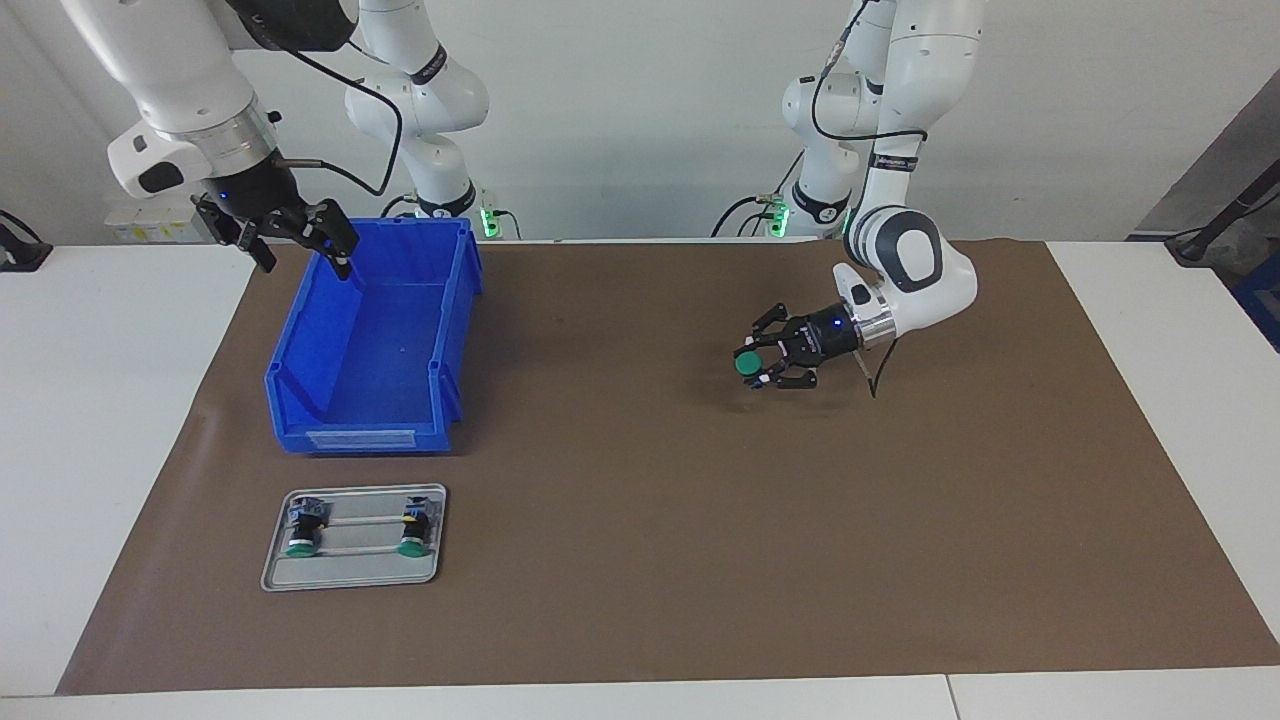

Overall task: Place and press button with both arms
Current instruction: 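Lower the left gripper and close it around the green button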

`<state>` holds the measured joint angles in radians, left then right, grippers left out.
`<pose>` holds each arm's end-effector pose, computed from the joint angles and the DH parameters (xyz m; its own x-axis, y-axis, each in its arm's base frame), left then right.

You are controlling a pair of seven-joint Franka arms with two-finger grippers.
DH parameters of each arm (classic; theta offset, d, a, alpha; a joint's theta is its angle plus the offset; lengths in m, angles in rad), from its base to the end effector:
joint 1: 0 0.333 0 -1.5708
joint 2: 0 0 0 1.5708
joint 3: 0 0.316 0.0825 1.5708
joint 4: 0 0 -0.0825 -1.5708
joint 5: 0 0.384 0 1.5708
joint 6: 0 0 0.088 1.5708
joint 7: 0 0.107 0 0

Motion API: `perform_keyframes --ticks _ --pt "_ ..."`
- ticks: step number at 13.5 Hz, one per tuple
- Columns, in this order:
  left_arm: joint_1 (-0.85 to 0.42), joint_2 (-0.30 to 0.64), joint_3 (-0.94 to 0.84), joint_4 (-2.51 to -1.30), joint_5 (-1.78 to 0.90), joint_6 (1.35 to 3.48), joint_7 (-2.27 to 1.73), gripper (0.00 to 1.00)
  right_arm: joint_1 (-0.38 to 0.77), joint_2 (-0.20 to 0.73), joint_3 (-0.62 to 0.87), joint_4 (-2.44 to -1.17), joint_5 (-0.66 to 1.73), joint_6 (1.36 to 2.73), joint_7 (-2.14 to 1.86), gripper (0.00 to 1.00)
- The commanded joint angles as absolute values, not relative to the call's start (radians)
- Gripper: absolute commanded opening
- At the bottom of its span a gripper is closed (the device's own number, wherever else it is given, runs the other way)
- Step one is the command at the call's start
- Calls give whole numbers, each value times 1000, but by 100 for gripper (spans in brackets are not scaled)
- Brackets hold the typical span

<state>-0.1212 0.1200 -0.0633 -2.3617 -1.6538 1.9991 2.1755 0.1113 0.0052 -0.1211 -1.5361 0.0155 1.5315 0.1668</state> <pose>0.4810 -0.1515 0.2894 0.3108 -0.2207 0.9245 -0.9397 -0.2173 0.2640 0.5525 -0.0035 0.6345 0.9845 -0.1751 -0.0121 -0.1752 -0.9844 -0.0130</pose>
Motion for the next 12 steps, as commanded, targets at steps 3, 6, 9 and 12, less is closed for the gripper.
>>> perform_keyframes --ticks 3,6,9,12 --pt "-184 124 -51 -2454 -1821 1936 2348 21 100 -5 -112 -1549 32 1534 146 100" --pt "-184 127 -51 -2488 -1821 1890 2407 21 100 -5 -112 -1549 32 1534 146 100" --pt "-181 126 -51 -2528 -1821 1830 2453 21 100 -5 -112 -1549 32 1536 146 100" --pt "-181 127 -51 -2540 -1821 1809 2467 20 100 -5 -112 -1548 32 1536 146 100"
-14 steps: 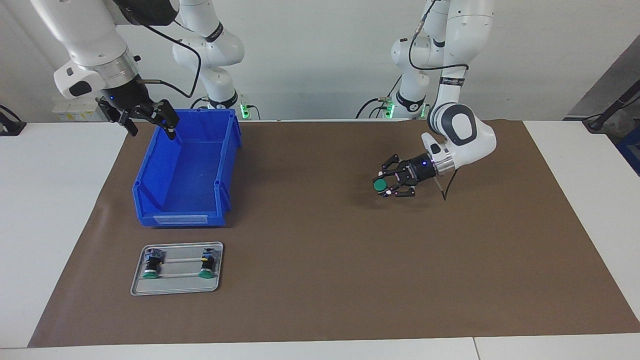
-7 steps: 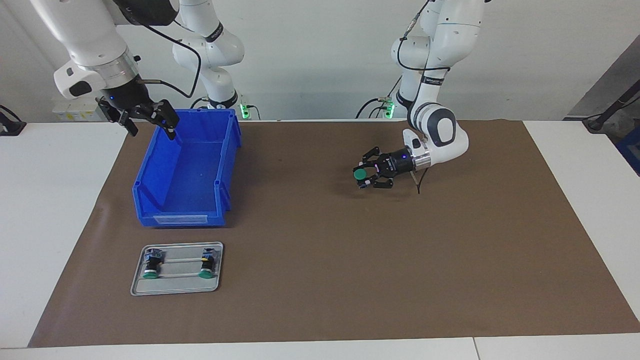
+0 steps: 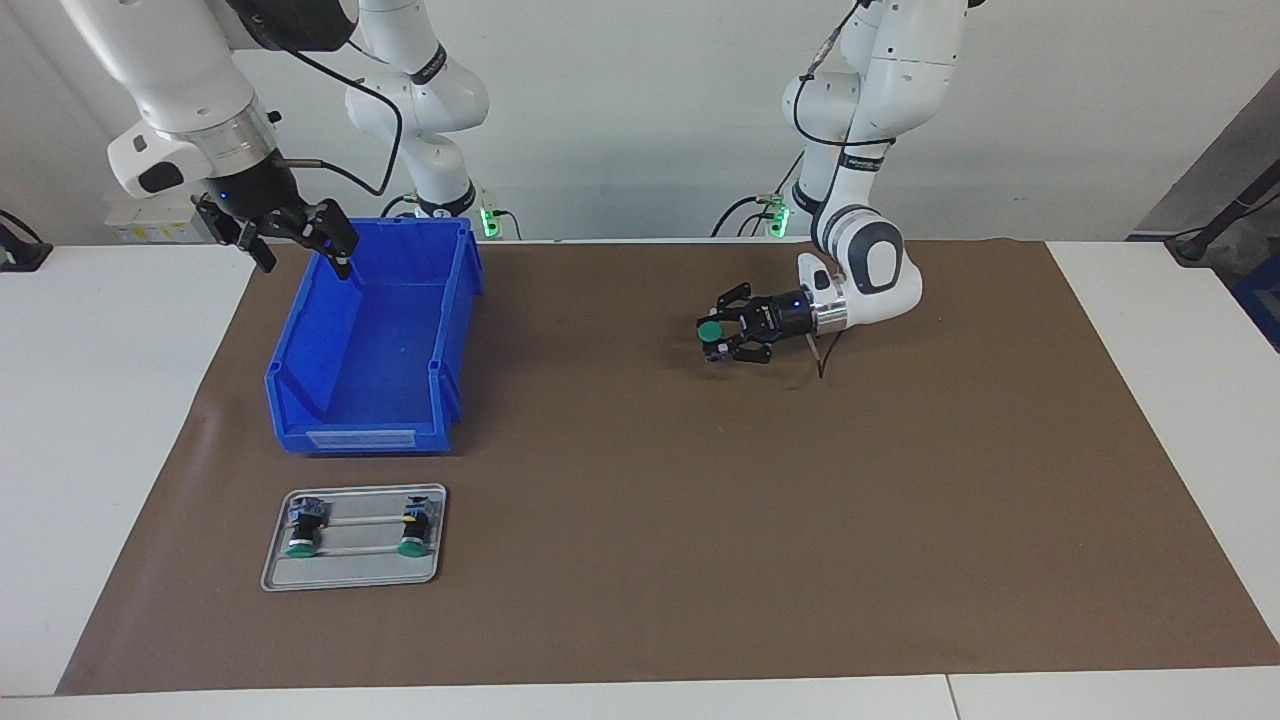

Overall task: Place and press button with both arms
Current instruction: 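Lower the left gripper and close it around the green button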

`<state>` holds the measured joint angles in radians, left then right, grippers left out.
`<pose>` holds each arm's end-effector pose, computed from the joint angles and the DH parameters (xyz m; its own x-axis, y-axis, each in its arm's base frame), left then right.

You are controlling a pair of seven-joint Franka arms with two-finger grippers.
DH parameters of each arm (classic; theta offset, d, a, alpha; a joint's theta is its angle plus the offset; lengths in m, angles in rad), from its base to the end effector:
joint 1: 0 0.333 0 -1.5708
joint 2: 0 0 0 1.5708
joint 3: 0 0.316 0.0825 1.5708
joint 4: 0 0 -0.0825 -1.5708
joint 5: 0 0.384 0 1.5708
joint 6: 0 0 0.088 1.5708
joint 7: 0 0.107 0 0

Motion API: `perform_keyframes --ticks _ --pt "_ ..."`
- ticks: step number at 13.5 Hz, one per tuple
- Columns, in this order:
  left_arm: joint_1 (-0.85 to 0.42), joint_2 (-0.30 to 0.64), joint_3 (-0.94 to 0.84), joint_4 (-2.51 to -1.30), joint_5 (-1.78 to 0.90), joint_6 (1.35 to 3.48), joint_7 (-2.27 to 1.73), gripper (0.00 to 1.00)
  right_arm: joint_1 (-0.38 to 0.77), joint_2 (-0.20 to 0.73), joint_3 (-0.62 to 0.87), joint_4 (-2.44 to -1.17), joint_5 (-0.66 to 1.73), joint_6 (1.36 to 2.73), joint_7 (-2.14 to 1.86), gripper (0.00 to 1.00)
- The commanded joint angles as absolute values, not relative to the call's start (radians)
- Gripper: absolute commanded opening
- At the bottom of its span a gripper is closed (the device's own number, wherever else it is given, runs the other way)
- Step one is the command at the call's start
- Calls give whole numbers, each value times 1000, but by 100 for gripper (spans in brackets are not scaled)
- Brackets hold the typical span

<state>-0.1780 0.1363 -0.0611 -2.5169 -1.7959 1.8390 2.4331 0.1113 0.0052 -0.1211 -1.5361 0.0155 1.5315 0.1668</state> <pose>0.4154 -0.1819 0.2436 0.2386 -0.1022 0.9657 -0.9675 -0.1102 0.2274 0.5525 -0.0035 0.6345 0.9845 -0.1751 -0.0121 -0.1752 -0.9844 -0.0130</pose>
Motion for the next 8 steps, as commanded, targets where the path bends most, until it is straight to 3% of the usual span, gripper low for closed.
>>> perform_keyframes --ticks 1,8 --pt "-183 129 -51 -2542 -1821 1809 2474 20 100 -5 -112 -1549 32 1534 146 100" --pt "-184 192 -51 -2540 -1821 1827 2517 26 100 -5 -112 -1548 32 1534 146 100"
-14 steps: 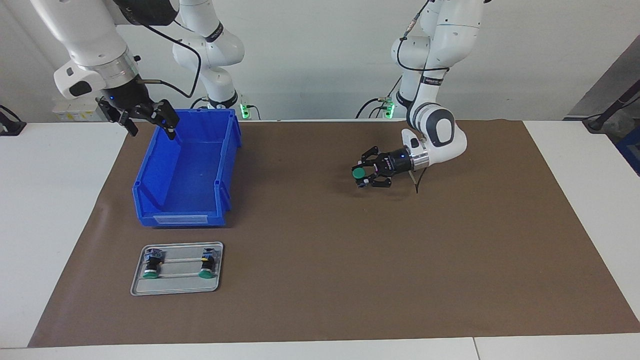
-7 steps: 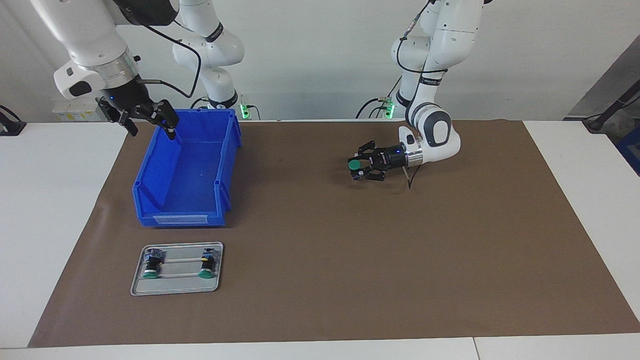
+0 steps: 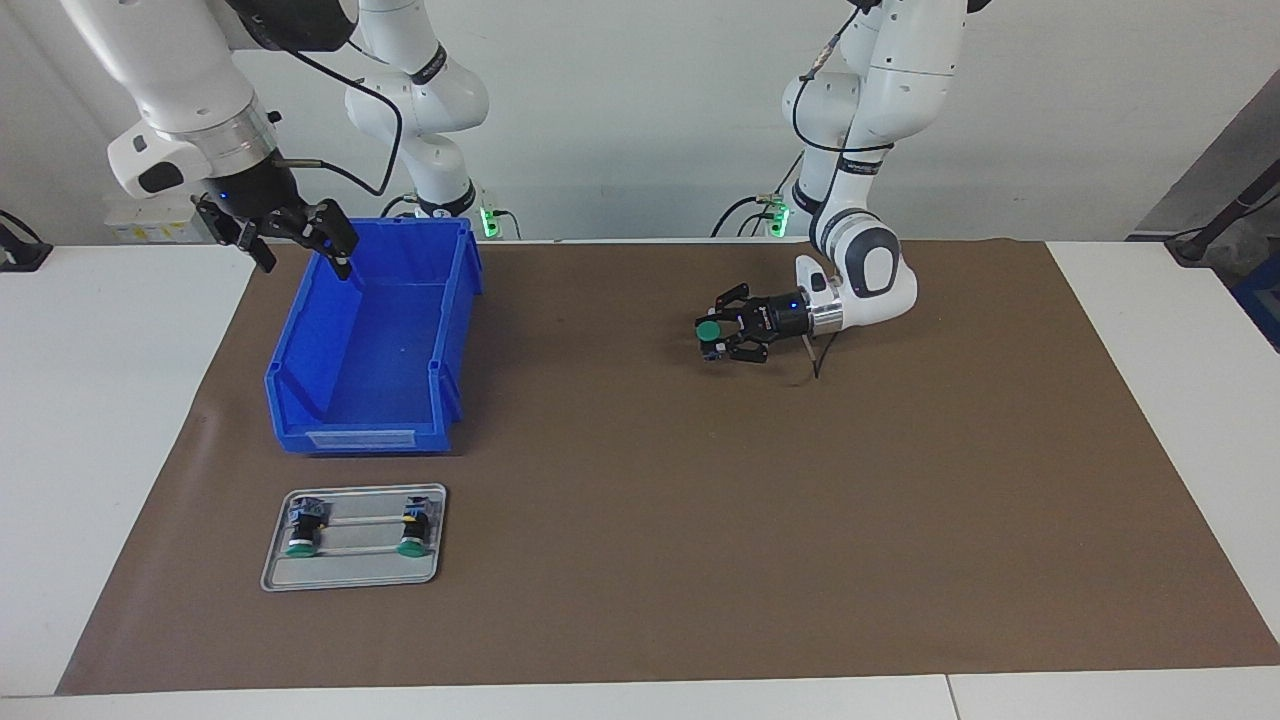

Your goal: Place and press button with both arms

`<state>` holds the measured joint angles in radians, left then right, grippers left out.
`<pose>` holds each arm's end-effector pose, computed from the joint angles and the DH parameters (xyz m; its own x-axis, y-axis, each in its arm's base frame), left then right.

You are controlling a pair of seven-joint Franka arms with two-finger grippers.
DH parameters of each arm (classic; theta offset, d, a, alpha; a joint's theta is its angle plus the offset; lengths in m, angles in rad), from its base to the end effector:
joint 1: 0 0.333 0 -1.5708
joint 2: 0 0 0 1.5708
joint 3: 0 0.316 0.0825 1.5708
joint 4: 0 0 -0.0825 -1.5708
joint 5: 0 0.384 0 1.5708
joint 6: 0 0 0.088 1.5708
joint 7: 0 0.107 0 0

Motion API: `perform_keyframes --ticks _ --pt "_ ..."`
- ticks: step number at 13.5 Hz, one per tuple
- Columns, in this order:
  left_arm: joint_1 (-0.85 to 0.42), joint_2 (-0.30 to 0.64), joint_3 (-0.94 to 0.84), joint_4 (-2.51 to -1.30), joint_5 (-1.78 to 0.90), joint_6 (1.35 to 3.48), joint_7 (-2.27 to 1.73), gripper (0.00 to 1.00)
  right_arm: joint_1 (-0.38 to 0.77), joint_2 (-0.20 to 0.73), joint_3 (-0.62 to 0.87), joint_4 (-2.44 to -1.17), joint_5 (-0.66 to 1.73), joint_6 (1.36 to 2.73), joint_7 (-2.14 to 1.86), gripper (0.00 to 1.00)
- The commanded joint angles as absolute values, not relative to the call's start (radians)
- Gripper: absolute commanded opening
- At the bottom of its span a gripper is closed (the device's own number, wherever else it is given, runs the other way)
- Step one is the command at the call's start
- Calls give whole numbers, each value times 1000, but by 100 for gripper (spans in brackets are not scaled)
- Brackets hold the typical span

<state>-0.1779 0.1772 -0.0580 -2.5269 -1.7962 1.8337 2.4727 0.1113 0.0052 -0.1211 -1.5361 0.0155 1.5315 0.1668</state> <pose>0.4079 -0.1794 0.2230 0.2485 -0.1112 0.9622 -0.9655 -0.1082 0.2368 0.5525 -0.0035 0.6345 0.9845 -0.1751 -0.0121 -0.1752 -0.9844 -0.0130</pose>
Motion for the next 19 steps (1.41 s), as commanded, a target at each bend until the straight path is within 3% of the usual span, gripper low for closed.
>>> perform_keyframes --ticks 1,4,16,19 --pt "-184 199 -51 -2542 -1821 1819 2532 26 100 -5 -112 -1549 32 1534 146 100" --pt "-178 245 -51 -2539 -1821 1773 2586 26 100 -5 -112 -1549 32 1534 146 100" --pt "-184 239 -46 -2592 -1810 1744 2727 29 100 -5 -112 -1549 32 1534 146 100" --pt "-190 239 -46 -2597 -1804 1743 2732 35 100 -5 -112 -1549 32 1534 146 100"
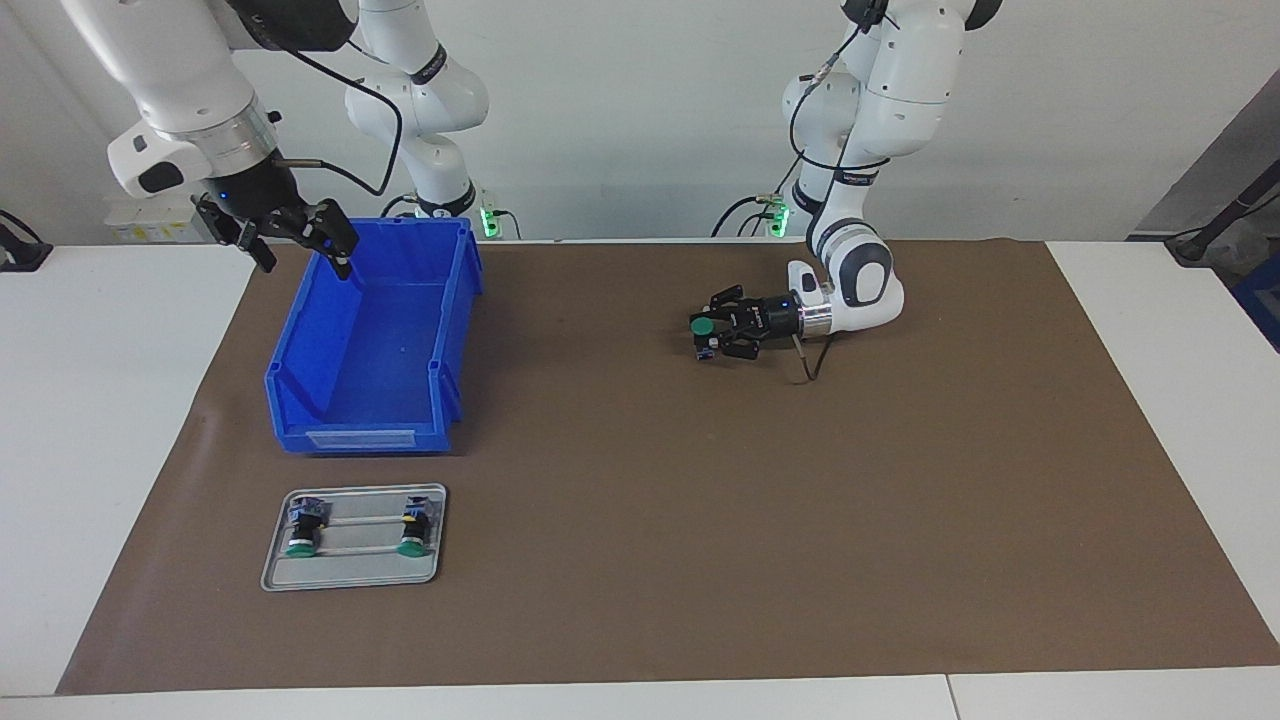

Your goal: Place and press button with both arms

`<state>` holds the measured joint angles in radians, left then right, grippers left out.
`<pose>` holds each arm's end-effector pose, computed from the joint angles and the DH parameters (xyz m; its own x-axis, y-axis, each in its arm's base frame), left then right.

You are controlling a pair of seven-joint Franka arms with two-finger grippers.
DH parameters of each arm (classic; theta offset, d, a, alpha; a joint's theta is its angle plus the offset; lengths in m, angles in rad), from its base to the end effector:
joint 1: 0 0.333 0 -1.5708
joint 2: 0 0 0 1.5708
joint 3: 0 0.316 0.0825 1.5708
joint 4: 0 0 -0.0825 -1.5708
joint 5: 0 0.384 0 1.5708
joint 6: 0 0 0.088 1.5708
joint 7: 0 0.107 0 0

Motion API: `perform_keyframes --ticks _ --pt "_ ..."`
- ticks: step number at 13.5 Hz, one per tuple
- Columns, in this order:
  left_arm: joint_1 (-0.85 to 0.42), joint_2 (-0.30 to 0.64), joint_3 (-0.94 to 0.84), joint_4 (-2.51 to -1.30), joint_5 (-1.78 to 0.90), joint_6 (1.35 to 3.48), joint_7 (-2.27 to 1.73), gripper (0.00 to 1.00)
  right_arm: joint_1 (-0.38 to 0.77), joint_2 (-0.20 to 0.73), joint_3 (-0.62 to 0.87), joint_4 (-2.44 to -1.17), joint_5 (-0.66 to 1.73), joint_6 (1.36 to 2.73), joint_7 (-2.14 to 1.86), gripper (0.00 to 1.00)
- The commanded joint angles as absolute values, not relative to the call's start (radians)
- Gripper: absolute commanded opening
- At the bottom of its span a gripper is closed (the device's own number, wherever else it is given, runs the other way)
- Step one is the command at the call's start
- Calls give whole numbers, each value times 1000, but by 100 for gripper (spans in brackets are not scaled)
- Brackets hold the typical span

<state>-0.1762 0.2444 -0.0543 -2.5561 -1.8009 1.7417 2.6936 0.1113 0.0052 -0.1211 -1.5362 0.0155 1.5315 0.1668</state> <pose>0.3860 -0.1823 0.1947 0.1210 -0.0666 0.9904 -0.9917 -0.0521 0.1176 0.5525 -0.0035 0.6345 0.9845 -0.1751 -0.0122 -0.1752 -0.9844 -0.0130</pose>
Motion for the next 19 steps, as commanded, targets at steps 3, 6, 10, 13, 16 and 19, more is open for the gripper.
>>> perform_keyframes --ticks 3,6,10,13,16,19 --pt "-189 239 -46 -2599 -1799 1740 2746 36 100 -5 -112 -1549 32 1534 146 100" --pt "-190 239 -46 -2600 -1799 1744 2747 60 100 -5 -112 -1548 32 1534 146 100" --pt "-190 239 -46 -2600 -1799 1747 2746 96 100 -5 -112 -1549 32 1535 146 100" --pt "-190 239 -46 -2602 -1799 1749 2746 99 100 -5 -112 -1549 32 1534 146 100" --pt "-190 236 -46 -2602 -1799 1740 2741 99 100 -5 -112 -1549 32 1534 146 100" --pt "-183 233 -48 -2599 -1799 1691 2712 99 100 -5 -112 -1548 32 1535 146 100"
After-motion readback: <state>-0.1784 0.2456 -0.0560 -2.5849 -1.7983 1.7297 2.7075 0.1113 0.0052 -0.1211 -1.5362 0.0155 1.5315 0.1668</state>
